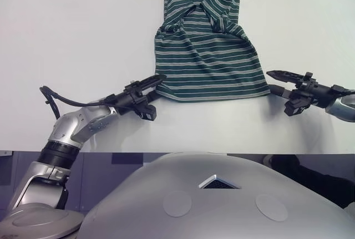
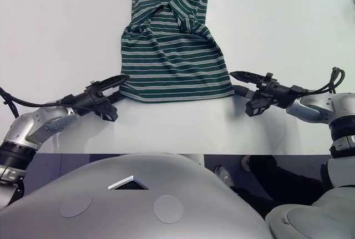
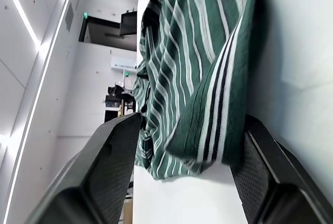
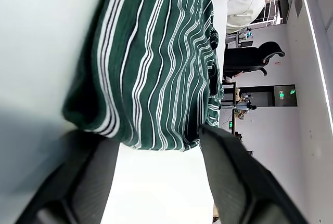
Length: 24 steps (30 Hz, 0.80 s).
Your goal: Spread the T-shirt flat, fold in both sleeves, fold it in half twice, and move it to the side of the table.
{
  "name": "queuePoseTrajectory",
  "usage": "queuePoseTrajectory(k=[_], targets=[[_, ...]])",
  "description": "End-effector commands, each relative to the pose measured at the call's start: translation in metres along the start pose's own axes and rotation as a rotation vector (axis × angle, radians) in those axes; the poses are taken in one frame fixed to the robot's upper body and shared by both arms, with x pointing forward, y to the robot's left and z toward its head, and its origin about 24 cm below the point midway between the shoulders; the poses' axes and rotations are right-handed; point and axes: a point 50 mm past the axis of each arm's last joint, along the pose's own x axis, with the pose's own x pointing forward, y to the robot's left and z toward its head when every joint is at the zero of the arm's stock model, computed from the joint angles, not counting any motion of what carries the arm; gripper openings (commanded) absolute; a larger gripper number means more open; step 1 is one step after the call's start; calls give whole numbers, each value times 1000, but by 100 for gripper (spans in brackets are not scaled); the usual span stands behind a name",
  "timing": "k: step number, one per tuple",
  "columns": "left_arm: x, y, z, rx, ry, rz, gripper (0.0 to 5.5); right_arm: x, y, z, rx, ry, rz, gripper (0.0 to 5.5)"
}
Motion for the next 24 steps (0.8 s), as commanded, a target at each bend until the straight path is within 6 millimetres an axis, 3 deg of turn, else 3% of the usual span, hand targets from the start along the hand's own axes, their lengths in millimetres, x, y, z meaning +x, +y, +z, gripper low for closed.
queuePoseTrajectory(k=[1, 2, 5, 9, 13, 17, 21, 24], targets=[[-23, -61, 1, -44, 75, -345, 282, -1, 30, 8, 34, -27, 158, 255], [-19, -61, 7, -54, 44, -330, 282, 0, 30, 8, 34, -31, 158, 231], [-5, -65, 15, -74, 0, -338, 211, 2, 30, 8, 37, -37, 160, 158], [3, -65, 17, -87, -18, -396, 184, 6, 24, 5, 43, -51, 151, 79], [22, -44, 17, -93, -10, -475, 145, 16, -8, 2, 40, -109, 84, 6], [13, -30, 33, -162, -40, -688, 99, 26, -38, 1, 21, -157, 112, 0], [22, 7, 32, -175, -134, -776, 23, 34, -60, 7, 60, -149, 230, 0], [21, 41, 31, -181, -205, -825, 3, 37, -88, 8, 135, -87, 377, 0]])
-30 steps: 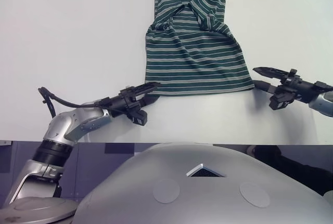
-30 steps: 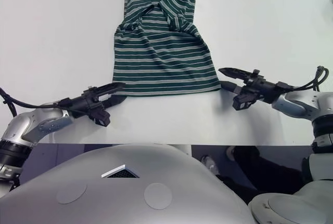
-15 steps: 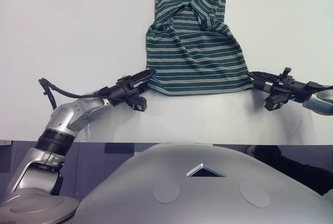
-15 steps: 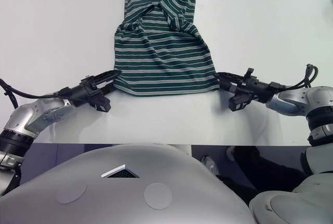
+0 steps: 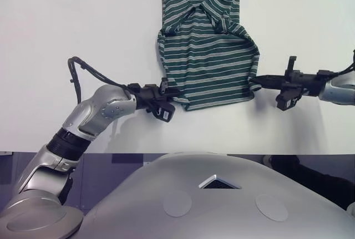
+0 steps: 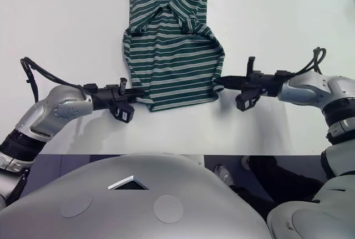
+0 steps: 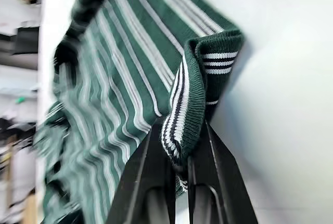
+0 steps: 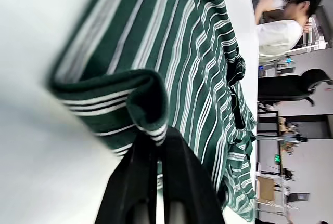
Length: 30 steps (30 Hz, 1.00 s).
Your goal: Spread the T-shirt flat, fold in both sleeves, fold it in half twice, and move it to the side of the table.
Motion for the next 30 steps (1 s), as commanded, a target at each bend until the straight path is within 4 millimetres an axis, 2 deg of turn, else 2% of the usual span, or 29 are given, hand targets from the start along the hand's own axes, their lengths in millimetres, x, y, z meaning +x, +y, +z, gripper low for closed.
queuePoseTrajectory(k=[1, 4, 6, 10, 14, 17, 18, 21, 23, 26, 28, 30], targets=[[-20, 4, -2, -64, -30, -304, 3, -17, -49, 4, 119, 111, 239, 0], [-39, 28, 1, -103, -83, -312, 3, -35, -72, 20, 264, 136, 465, 0], [-49, 36, 8, -164, -139, -327, 3, -46, -75, 33, 346, 117, 617, 0], [-61, 17, 28, -326, -252, -472, 2, -56, -64, 66, 492, 14, 834, 0], [-66, -4, 56, -478, -368, -588, 2, -60, -48, 87, 575, -32, 942, 0], [-71, -1, 66, -554, -419, -610, 2, -61, -39, 95, 636, -58, 982, 0], [-73, 6, 62, -552, -391, -581, 1, -60, -42, 91, 662, -58, 945, 0], [-86, 35, 4, -371, -8, -508, 1, -57, -66, 51, 758, 17, 718, 0], [-91, 58, -11, -421, -5, -413, 1, -52, -85, 19, 788, 79, 581, 0], [-87, 90, -24, -616, -147, -162, 1, -28, -115, -16, 749, 100, 347, 0], [-83, 99, -47, -745, -98, 33, 1, -9, -121, -35, 714, 148, 203, 0], [-80, 106, -66, -844, -42, 207, 1, 2, -114, -49, 702, 208, 133, 0]])
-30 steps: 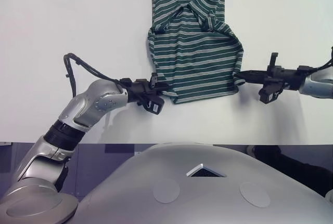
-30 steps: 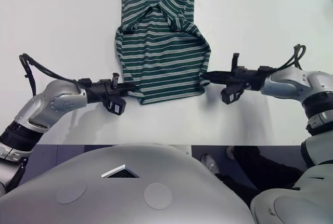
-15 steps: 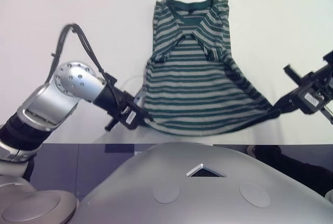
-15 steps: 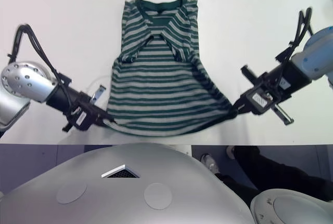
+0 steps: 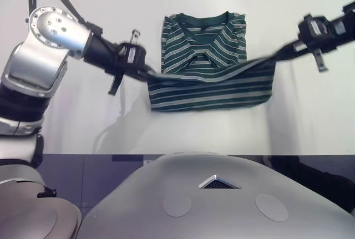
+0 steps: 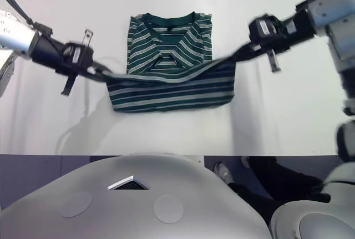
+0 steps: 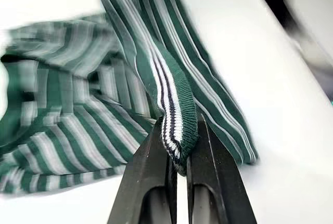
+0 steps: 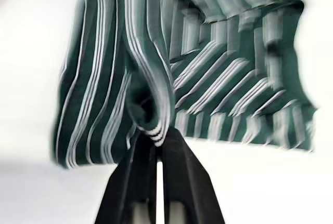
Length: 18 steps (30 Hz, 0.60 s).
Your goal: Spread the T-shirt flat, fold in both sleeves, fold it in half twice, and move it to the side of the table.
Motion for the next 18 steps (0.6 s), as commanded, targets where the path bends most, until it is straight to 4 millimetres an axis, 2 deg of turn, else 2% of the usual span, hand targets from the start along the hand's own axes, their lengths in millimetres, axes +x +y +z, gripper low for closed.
queuePoseTrajectory(k=[1, 4, 8, 14, 18], targets=[[-2, 33, -13, -148, -15, 317, 1, 18, -17, -17, -15, 47, -174, 0], [5, 51, -19, -201, -10, 475, 1, 32, -19, -34, 49, 71, -282, 0], [16, 61, -35, -259, 28, 587, 1, 47, -27, -46, 204, 30, -440, 0], [24, 71, -57, -279, 98, 685, 1, 71, -38, -40, 305, -33, -553, 0], [30, 78, -57, -312, 36, 738, 1, 71, -44, -44, 420, -50, -681, 0]])
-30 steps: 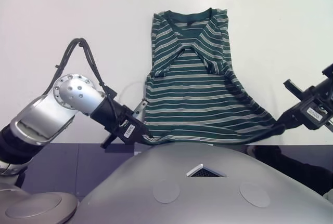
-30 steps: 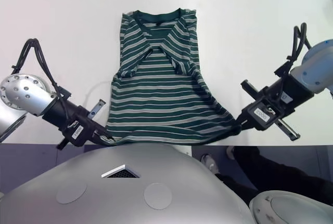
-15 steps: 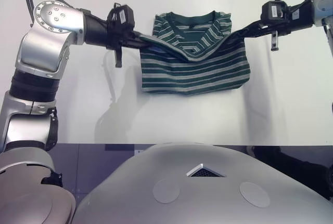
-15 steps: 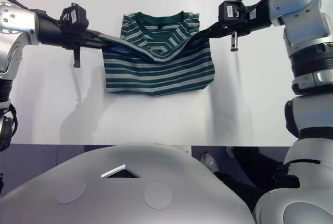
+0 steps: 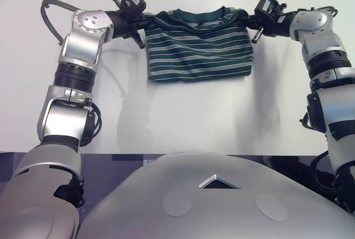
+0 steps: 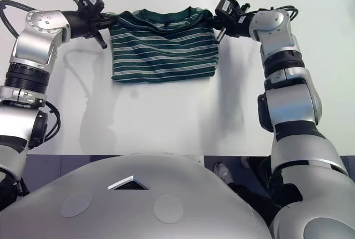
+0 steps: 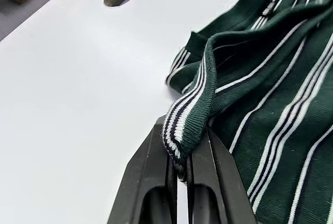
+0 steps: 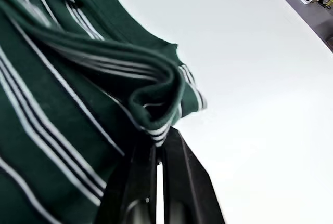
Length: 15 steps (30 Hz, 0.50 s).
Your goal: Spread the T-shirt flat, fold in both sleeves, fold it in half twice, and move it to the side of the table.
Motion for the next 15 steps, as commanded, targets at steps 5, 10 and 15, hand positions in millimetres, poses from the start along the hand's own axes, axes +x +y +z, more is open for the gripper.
queuePoseTrajectory(k=[5, 10, 15], targets=[[10, 8, 21, -179, -153, 80, 1, 10, -11, 11, 229, -59, -187, 0], [11, 15, 13, -274, -133, 156, 1, 23, -11, 22, 368, -96, -313, 0], [16, 18, -6, -336, -25, 273, 31, 25, -10, 9, 585, 12, -437, 41]])
